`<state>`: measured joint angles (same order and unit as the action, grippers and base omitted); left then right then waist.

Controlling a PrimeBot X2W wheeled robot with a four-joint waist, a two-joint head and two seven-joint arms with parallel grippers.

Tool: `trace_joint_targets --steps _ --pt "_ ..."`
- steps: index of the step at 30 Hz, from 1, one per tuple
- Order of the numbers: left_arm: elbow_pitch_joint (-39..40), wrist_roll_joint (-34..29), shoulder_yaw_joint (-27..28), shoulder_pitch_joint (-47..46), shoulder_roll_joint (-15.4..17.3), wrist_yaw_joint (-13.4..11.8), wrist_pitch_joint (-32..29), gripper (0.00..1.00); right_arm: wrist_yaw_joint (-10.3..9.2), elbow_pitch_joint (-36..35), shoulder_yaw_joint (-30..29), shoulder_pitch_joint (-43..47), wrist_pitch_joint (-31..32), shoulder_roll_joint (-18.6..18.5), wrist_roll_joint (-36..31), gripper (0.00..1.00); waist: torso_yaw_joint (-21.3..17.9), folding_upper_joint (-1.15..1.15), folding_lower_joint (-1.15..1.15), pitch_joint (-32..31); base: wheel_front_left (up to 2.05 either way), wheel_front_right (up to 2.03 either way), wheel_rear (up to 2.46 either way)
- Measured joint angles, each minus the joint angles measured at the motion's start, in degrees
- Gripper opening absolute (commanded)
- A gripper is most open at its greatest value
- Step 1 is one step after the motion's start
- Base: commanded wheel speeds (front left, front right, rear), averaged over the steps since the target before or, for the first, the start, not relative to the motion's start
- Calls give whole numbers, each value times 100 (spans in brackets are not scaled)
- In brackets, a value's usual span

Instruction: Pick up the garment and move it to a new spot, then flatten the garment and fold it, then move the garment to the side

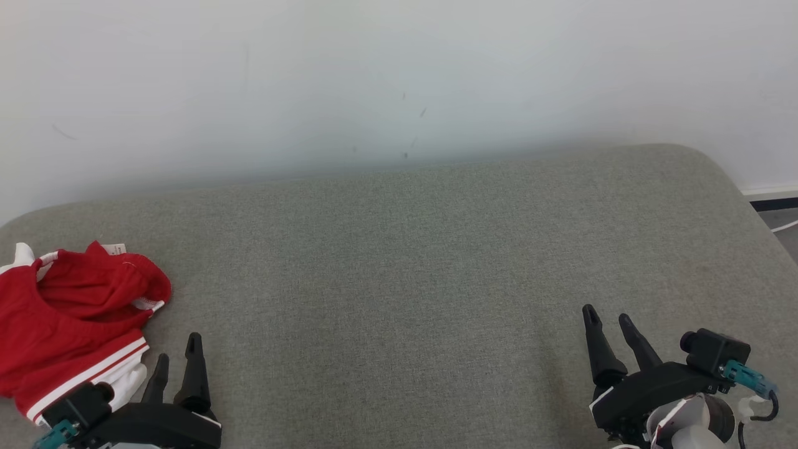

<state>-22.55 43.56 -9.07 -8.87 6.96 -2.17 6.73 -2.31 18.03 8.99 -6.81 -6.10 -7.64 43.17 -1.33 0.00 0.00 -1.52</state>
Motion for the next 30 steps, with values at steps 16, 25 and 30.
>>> trace_joint_targets --steps 16,25,30 --pt "-33 -1604 -103 -112 144 -245 232 100 -234 -211 245 -107 -207 -132 -1346 100 -34 0 0 -24 0 0 0" --pt "-34 -2461 -152 -114 176 -387 294 100 -376 -302 297 -202 -310 -188 -1985 100 -53 0 0 -19 0 0 0" --pt "-21 -2878 -209 -122 198 -442 343 100 -433 -341 372 -208 -383 -205 -2350 100 -76 0 0 -18 0 0 0"
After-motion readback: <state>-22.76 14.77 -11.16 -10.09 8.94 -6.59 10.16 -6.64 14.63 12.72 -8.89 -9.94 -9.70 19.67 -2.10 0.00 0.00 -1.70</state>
